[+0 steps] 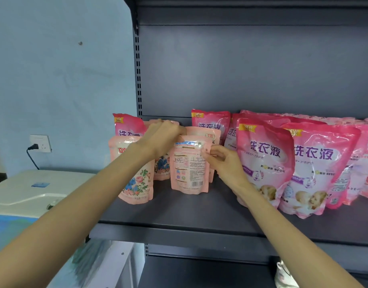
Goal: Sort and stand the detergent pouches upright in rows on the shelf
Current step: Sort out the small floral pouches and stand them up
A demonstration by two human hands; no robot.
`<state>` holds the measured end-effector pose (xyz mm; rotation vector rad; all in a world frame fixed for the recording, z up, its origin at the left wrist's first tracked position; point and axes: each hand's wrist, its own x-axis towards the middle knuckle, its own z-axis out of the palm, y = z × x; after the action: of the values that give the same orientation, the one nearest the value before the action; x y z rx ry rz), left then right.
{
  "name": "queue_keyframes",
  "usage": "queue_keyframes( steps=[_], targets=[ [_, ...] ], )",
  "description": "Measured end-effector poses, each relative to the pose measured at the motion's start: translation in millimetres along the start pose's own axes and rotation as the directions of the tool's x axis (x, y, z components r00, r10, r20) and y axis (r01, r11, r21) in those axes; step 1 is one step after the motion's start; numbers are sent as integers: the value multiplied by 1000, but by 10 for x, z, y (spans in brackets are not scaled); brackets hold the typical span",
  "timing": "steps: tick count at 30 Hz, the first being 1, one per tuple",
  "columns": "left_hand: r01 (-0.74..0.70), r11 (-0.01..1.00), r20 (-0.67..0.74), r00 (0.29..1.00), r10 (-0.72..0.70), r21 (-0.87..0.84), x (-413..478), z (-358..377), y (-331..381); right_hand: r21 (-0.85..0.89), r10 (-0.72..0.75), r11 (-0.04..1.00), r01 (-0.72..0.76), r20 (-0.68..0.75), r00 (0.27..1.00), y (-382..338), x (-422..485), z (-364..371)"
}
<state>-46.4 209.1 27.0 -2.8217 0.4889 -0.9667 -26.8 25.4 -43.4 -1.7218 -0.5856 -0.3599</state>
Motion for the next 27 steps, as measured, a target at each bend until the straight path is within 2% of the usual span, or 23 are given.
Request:
queue_keyframes(
  steps=[2, 6, 10, 18, 23, 27],
  targets=[
    [-6, 1000, 36, 999, 5, 15, 64, -6, 4, -50, 26, 998, -29, -52, 998, 33, 101, 14],
    [4, 1000, 78, 997, -3, -17, 139, -24, -25, 13, 108, 994, -107, -83, 991, 91, 213, 20],
    [48, 998, 101, 994, -42, -51, 168, -32, -83, 26, 113, 993, -111, -99, 989, 94, 244, 37],
    [44, 998, 118, 992, -39, -39, 22, -41, -150, 74, 142, 987, -141, -9, 990, 119, 201, 3],
    [20, 999, 76, 997, -24, 49, -107, -39, -116, -170, 108, 980, -101, 29, 994, 65, 170, -22],
    [31, 995, 40, 999, -35, 94, -261, -73, -93, -399, 103, 916, -47, 120, 987, -64, 88, -77]
  ],
)
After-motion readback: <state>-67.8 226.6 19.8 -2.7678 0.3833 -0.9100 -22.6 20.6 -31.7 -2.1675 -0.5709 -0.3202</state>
